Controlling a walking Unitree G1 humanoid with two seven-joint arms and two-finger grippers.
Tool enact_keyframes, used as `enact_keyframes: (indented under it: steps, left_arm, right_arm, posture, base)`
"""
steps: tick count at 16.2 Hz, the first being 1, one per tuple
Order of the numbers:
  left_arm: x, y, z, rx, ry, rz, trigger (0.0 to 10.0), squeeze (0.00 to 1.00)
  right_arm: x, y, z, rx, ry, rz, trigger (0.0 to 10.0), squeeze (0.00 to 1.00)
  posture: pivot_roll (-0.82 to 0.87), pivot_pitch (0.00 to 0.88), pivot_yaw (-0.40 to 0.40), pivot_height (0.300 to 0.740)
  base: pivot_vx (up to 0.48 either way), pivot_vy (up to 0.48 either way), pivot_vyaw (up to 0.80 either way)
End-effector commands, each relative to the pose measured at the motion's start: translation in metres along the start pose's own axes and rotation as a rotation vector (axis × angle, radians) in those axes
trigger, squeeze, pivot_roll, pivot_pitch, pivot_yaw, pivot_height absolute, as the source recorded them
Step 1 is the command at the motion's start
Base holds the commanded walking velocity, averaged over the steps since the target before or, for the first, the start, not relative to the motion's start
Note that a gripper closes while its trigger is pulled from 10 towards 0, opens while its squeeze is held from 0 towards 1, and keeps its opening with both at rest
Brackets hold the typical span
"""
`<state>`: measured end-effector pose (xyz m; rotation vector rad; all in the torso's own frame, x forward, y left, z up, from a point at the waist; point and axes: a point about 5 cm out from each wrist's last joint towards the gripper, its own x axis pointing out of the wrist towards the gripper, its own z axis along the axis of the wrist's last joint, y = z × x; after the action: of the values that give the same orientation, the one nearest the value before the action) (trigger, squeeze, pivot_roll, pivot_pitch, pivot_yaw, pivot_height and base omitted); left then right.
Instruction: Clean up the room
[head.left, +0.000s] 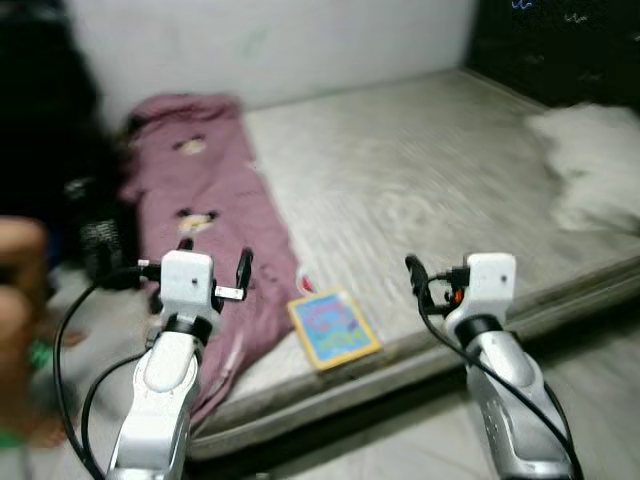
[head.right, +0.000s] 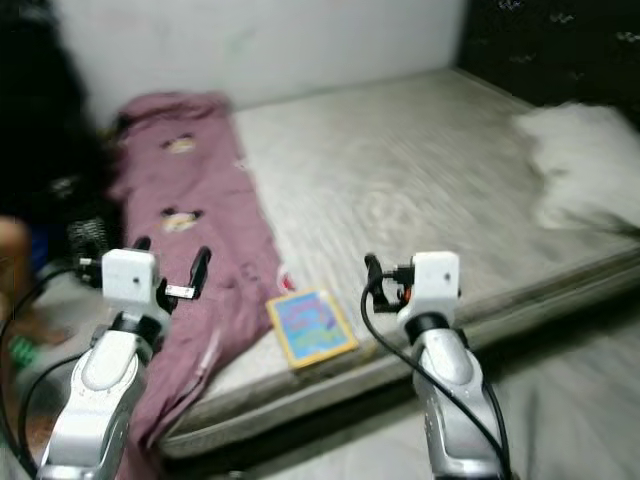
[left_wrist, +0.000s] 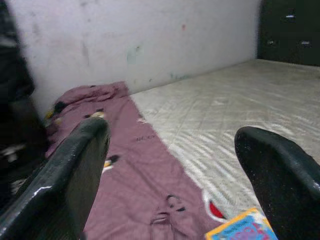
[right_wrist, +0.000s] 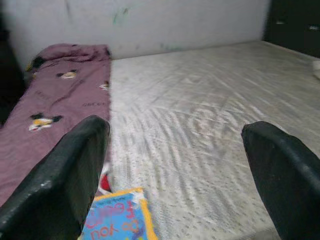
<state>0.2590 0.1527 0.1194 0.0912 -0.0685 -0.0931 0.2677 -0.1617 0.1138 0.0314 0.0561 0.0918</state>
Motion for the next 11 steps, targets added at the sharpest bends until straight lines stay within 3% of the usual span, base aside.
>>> enact_keyframes:
  steps: [1,7,11]
  left_arm:
    - [0.001,0.008,-0.003,0.015,0.008,0.032,10.0,0.00]
    - [-0.004,0.007,-0.006,-0.007,0.019,0.055,10.0,0.00]
    - [0.000,0.009,-0.004,-0.013,0.012,0.056,10.0,0.00]
  right_arm:
    - [0.007,0.013,0.004,0.020,-0.025,0.033,10.0,0.00]
    - [0.014,0.020,-0.002,0.053,-0.024,0.028,10.0,0.00]
    - [0.008,0.014,0.001,0.111,-0.077,-0.063,10.0,0.00]
  posture:
    - [-0.02,0.000,0.019,0.740]
    - [0.01,0.000,0.005,0.740]
    - [0.00,0.000,0.035,0.740]
  base:
    - [0.000,0.000,0.80]
    - [0.000,0.000,0.80]
    - [0.000,0.000,0.13]
